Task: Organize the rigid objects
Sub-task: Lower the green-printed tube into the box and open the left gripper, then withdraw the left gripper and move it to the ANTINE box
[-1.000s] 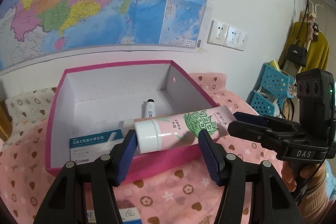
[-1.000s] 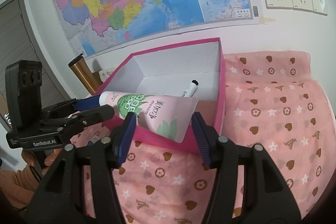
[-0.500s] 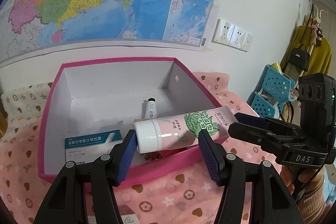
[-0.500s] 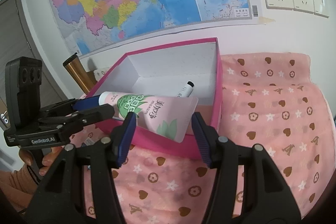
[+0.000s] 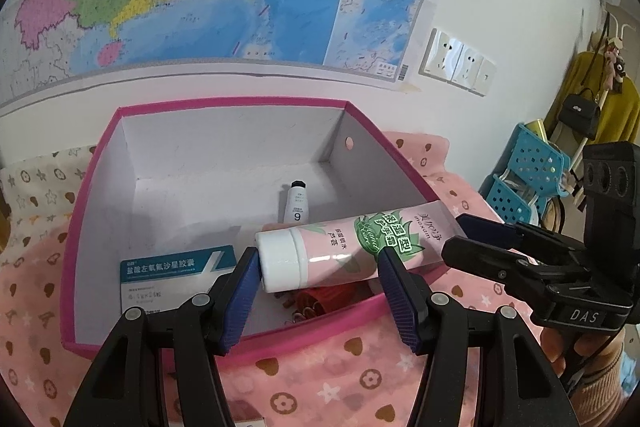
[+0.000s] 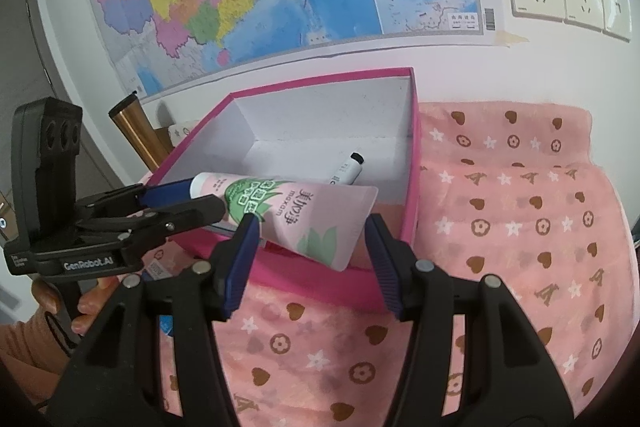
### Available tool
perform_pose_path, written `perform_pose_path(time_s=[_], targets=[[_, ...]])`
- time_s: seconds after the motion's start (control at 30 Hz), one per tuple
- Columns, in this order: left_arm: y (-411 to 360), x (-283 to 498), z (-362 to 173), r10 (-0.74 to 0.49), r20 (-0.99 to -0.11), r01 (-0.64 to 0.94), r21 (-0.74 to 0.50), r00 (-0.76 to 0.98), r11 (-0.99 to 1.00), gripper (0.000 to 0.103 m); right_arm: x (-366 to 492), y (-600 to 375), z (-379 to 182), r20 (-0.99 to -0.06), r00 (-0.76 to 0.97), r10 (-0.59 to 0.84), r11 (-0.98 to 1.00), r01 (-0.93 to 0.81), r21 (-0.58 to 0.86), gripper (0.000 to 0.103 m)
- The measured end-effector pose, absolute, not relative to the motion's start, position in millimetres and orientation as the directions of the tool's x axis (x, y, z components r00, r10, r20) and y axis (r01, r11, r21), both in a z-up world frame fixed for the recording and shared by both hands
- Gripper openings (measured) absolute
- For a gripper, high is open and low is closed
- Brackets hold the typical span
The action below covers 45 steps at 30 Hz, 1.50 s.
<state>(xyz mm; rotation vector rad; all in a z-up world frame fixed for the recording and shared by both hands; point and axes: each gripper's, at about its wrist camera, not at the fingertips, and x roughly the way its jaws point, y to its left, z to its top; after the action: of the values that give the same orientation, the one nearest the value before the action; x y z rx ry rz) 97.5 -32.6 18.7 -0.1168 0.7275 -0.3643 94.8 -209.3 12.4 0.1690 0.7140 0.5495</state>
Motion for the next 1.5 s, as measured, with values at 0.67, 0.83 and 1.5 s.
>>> perform_pose_path(time_s=[0.67,0.83,1.5], targets=[[-25,96,7,-0.350,-0.635,0.285,-0.207,0.688,0.936,0.060,85,-202,14,-0.580,0.661,0.477,0.878,-0.382,0.287,0.058],[-11,69,17,-0.344,-0.598,0.289,-0.189,0.724,0.938,0.062,72,-203,14,-0.565,0.651,0.507,0.862,-0.398,0.314,0.058],[70,0,-35,-0.146,-0.697,0.053,-0.154,0.702,0.987,0.065,27,-132,-46,-0.622,0.362,0.694,0.698,-0.550,0.459,0.058]])
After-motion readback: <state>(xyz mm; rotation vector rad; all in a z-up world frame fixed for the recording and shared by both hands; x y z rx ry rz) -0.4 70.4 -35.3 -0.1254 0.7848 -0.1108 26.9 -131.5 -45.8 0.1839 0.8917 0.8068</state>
